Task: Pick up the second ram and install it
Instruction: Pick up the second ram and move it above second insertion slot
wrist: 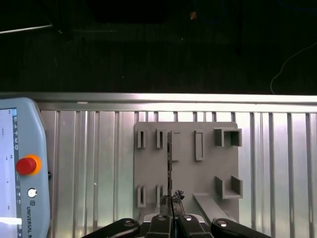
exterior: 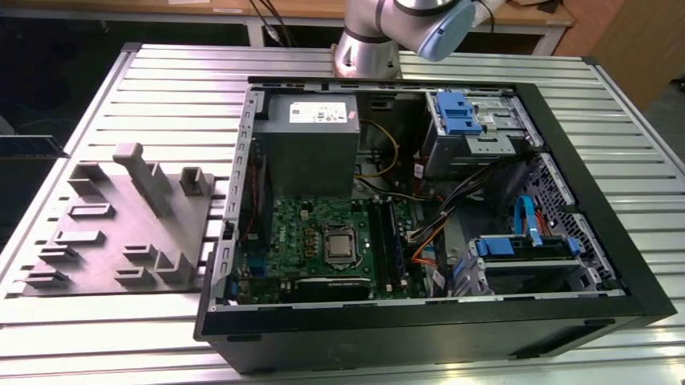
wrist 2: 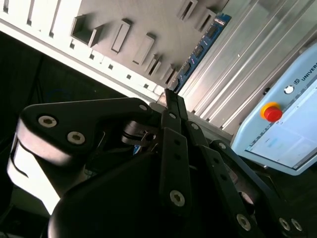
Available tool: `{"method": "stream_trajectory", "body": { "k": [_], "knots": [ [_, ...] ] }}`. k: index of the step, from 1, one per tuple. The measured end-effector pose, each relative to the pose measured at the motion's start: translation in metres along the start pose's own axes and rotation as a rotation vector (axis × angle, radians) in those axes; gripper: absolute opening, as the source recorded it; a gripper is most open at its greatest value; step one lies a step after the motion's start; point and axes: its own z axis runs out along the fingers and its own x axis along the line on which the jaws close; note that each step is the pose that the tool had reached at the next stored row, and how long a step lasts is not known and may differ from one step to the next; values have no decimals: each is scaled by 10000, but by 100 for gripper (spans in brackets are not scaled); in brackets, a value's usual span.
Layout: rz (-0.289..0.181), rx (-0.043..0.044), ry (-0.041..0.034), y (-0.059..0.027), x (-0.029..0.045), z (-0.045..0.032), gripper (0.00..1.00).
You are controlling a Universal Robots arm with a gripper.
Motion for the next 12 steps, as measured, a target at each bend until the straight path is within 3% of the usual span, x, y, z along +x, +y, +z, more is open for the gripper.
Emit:
{"method": "stream_trajectory", "body": {
  "k": [4,12],
  "knots": [
    [0,1,0,2,-1,-57,11],
    [1,-1,2,-22,-3,-61,11]
  ]
}}
